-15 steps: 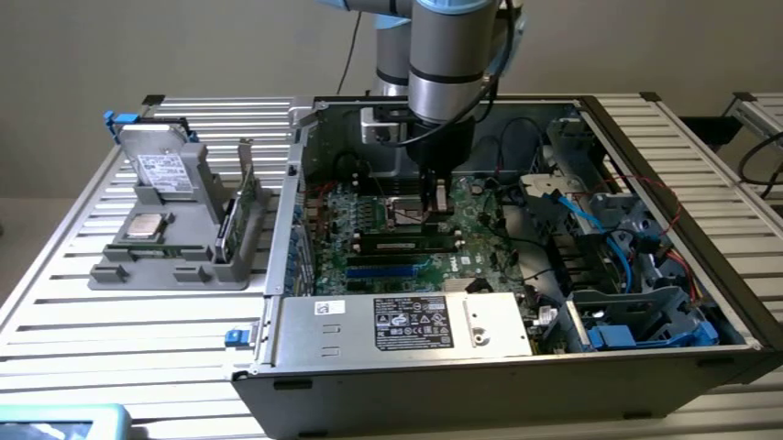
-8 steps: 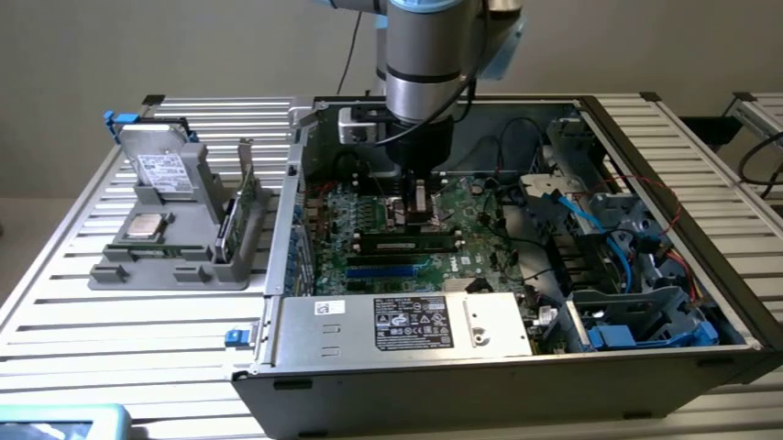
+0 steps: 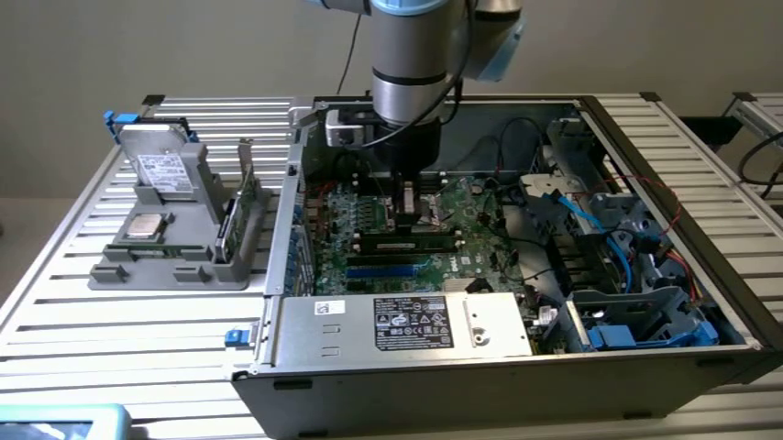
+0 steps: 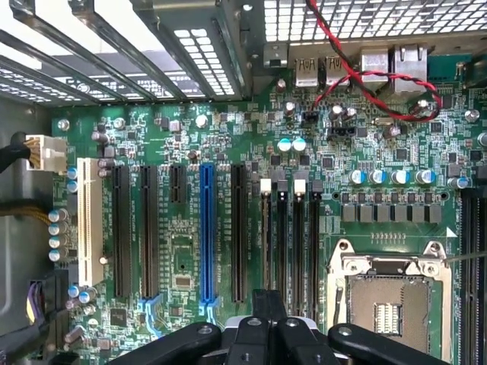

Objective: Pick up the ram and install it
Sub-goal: 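Press down the ram until it locks into place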

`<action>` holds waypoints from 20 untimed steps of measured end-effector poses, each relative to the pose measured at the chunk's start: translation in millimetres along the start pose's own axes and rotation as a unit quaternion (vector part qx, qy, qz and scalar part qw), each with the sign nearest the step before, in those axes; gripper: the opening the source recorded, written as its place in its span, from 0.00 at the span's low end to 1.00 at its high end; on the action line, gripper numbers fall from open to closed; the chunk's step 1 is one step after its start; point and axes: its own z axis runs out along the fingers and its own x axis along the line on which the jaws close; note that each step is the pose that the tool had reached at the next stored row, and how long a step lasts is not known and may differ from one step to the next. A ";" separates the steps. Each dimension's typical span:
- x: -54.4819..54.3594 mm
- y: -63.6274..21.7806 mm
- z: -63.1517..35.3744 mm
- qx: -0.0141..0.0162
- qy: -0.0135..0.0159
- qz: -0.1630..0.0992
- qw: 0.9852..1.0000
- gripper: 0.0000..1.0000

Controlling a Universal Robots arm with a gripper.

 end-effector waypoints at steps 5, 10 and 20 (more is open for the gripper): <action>-1.1 2.7 3.1 0.001 0.000 0.000 1.000 0.11; -2.9 3.3 6.3 0.000 0.000 0.000 1.000 0.11; -3.2 3.5 9.1 0.000 0.001 0.000 1.000 0.11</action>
